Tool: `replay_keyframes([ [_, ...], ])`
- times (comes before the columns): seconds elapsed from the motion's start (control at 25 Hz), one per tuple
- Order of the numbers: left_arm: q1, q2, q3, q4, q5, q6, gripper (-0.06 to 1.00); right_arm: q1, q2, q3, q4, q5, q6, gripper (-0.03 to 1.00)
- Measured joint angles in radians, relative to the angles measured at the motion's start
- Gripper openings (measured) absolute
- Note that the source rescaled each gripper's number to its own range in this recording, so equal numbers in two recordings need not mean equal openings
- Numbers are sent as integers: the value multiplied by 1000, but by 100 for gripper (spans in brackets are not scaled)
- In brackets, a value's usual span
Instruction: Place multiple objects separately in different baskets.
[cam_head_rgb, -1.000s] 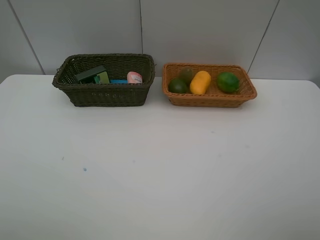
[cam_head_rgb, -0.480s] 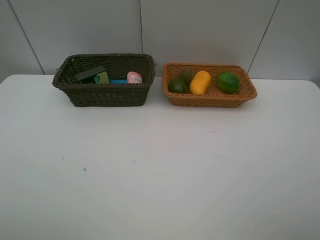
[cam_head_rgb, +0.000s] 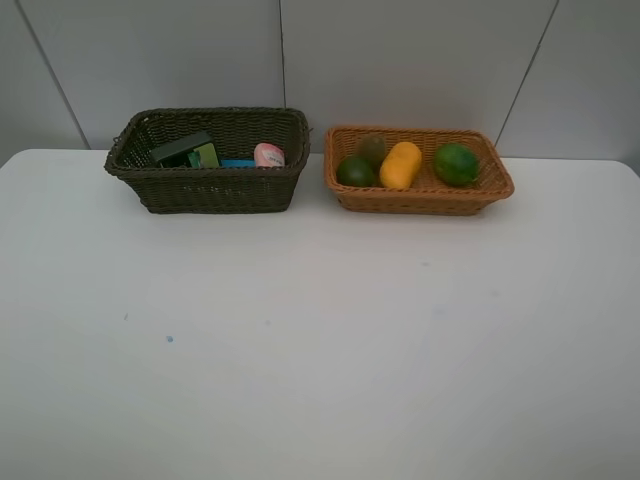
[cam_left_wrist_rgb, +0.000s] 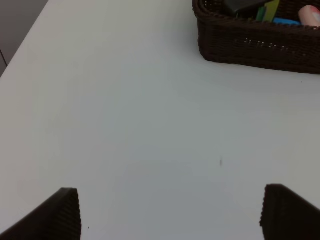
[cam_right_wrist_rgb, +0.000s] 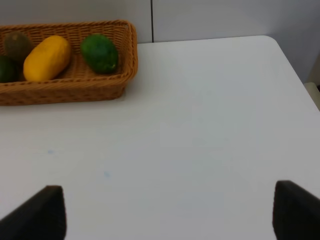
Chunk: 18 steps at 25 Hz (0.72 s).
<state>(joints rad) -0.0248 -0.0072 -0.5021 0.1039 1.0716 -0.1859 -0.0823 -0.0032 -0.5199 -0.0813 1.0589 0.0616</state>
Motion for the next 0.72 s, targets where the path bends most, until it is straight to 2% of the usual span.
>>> replay_keyframes([
  [0.72, 0, 0, 0, 0, 0, 0, 90, 0, 0, 0, 0, 0, 0, 100],
])
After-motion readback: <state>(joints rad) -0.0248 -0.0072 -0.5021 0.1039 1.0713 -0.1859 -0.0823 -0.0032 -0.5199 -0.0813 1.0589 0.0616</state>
